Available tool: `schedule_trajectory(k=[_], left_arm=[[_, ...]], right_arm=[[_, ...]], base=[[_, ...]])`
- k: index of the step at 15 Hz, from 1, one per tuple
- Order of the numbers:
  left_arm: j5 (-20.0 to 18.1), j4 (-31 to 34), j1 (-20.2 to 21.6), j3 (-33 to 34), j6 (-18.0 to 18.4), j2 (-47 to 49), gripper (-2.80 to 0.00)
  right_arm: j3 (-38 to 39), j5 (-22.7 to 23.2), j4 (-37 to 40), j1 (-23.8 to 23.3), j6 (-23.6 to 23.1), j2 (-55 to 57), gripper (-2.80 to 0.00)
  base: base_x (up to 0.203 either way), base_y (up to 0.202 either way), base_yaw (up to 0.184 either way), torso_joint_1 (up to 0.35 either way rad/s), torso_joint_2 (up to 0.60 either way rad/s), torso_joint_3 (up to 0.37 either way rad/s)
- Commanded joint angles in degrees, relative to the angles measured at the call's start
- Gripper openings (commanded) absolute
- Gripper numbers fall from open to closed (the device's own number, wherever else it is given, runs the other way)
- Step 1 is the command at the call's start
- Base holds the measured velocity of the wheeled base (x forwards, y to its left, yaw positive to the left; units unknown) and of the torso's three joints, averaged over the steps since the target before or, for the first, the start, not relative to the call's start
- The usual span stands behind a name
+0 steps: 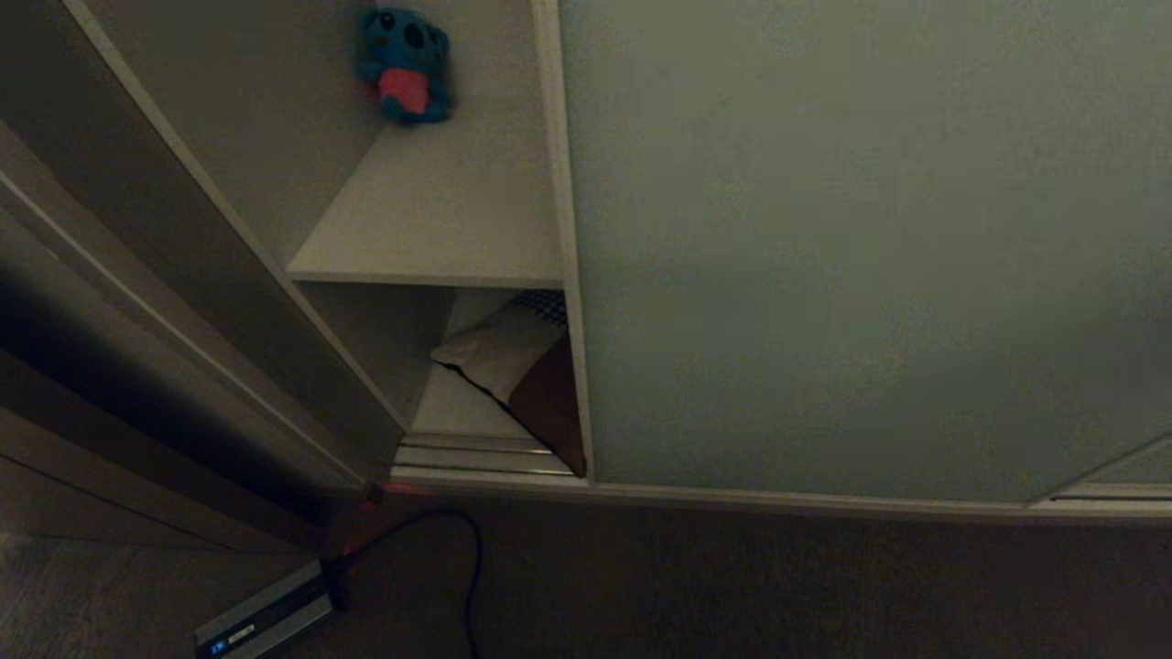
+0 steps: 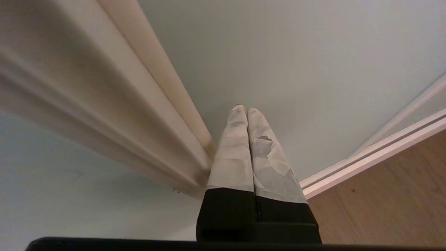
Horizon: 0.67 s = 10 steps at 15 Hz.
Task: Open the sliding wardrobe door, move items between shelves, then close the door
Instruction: Close the door
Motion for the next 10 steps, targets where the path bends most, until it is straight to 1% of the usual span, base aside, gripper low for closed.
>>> schedule_trajectory(k=[1, 6, 8, 10], left_arm=[[0.0, 0.0, 0.0, 0.0, 0.0, 0.1, -2.80], [0.0, 0.0, 0.0, 0.0, 0.0, 0.1, -2.80], [0.0, 0.0, 0.0, 0.0, 0.0, 0.0, -2.80], [0.0, 0.0, 0.0, 0.0, 0.0, 0.0, -2.80]], right_arm=[[1.7, 0.6, -0.1, 0.2, 0.3, -2.3, -2.80], [5.1, 1.1, -0.1, 2.2, 0.3, -5.6, -2.80], [8.2, 1.4, -0.3, 2.4, 0.4, -7.2, -2.80], [11.0, 2.8, -0.4, 2.5, 0.4, -8.8, -2.80]], base=[[0.000, 0.000, 0.000, 0.000, 0.00, 0.000], [0.000, 0.000, 0.000, 0.000, 0.00, 0.000], [0.000, 0.000, 0.000, 0.000, 0.00, 0.000], [0.000, 0.000, 0.000, 0.000, 0.00, 0.000]])
